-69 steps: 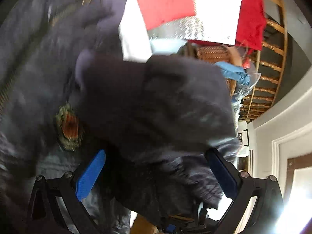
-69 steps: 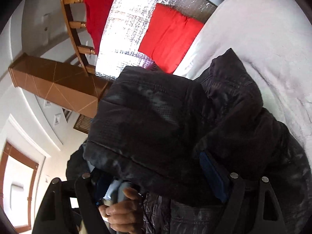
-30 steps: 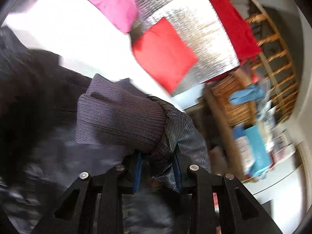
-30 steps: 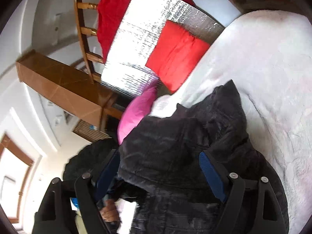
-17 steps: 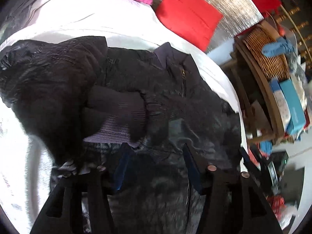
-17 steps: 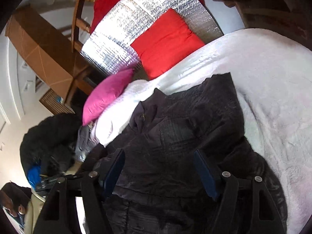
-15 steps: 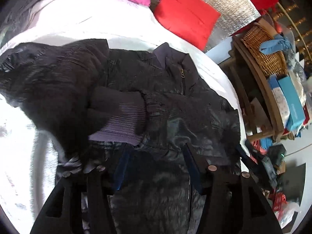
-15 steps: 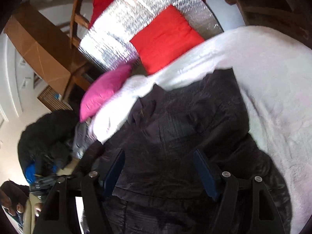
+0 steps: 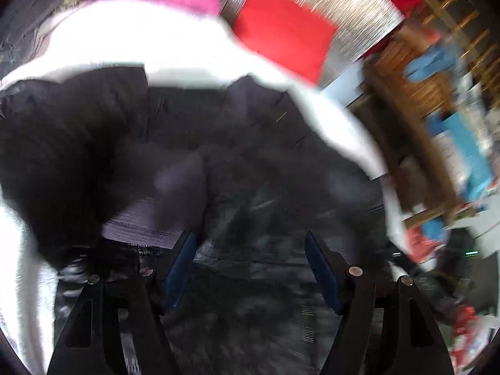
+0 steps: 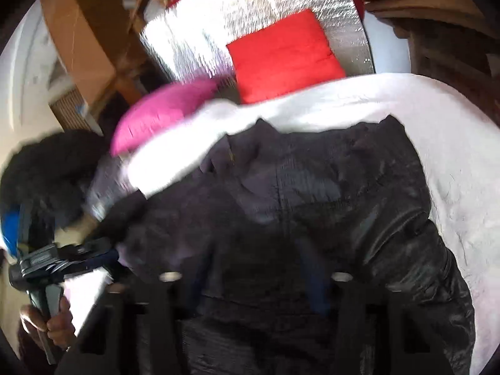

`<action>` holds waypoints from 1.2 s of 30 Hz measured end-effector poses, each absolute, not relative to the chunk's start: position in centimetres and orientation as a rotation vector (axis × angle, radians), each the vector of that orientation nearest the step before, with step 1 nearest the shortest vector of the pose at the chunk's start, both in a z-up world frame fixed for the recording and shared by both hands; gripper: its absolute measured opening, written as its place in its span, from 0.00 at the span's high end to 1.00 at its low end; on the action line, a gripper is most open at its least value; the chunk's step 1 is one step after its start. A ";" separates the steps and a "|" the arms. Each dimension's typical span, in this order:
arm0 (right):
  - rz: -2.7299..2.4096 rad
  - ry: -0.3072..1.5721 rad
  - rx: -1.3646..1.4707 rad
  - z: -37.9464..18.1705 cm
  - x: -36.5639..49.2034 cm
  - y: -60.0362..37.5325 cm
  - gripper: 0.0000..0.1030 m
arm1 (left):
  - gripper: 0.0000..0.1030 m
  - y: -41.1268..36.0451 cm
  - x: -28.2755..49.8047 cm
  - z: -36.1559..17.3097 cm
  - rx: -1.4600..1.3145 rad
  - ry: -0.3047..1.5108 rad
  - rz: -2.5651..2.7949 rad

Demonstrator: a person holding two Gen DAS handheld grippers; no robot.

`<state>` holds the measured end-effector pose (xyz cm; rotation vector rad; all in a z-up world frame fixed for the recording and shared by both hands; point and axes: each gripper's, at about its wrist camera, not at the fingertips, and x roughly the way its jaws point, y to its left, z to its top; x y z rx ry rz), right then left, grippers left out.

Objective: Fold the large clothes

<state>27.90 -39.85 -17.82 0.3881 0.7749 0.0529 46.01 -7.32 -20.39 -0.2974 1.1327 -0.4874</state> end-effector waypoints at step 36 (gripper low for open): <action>0.150 0.672 0.545 -17.4 27.1 -39.7 0.24 | 0.12 19.4 52.9 -25.1 -1.146 0.743 -0.091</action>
